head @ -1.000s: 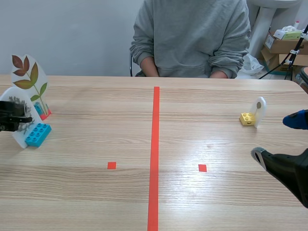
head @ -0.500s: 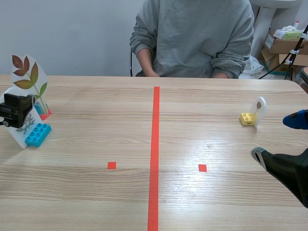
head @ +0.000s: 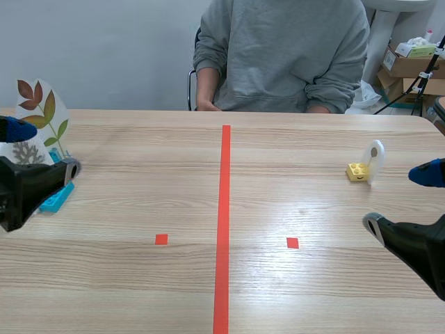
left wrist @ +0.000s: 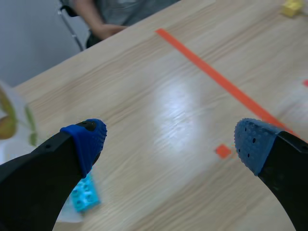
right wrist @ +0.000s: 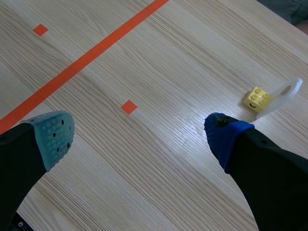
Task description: Do the leaf sorting experiment
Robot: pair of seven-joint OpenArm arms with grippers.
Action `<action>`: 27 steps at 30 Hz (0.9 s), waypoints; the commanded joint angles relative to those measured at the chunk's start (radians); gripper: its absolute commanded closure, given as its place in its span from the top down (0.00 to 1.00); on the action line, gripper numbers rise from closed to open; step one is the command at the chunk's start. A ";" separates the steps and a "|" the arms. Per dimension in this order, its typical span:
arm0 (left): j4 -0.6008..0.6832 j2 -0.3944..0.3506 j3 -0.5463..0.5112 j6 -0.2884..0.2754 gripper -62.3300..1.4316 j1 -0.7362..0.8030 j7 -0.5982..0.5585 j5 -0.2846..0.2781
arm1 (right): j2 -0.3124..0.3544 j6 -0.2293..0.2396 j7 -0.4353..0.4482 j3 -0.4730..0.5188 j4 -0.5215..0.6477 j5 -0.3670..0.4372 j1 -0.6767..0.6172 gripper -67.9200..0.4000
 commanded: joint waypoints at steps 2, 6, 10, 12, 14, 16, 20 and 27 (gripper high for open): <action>0.058 0.003 -0.002 0.001 0.91 0.059 0.002 -0.016 | 0.016 0.000 0.011 0.006 0.001 0.014 0.011 0.79; 0.168 0.002 -0.002 0.001 0.91 0.174 0.002 -0.021 | 0.033 0.000 0.005 0.006 0.001 0.041 0.011 0.78; 0.251 -0.003 -0.002 0.006 0.91 0.273 0.001 -0.021 | 0.060 0.000 -0.004 0.006 0.001 0.077 0.011 0.78; 0.275 -0.007 -0.002 0.018 0.91 0.315 0.001 -0.020 | 0.069 0.000 -0.004 0.006 0.001 0.078 0.009 0.80; 0.289 -0.009 -0.002 0.025 0.91 0.348 0.002 -0.020 | 0.071 0.000 -0.006 0.006 0.001 0.080 0.008 0.83; 0.294 -0.008 -0.002 0.027 0.91 0.370 0.000 -0.020 | 0.069 0.000 -0.008 0.006 0.001 0.081 0.008 0.83; 0.294 -0.008 -0.002 0.027 0.91 0.383 0.000 -0.019 | 0.062 0.000 -0.006 0.006 0.001 0.086 0.009 0.83; 0.294 -0.008 -0.003 0.027 0.91 0.383 -0.037 -0.019 | 0.062 0.000 -0.008 0.006 0.001 0.090 0.009 0.83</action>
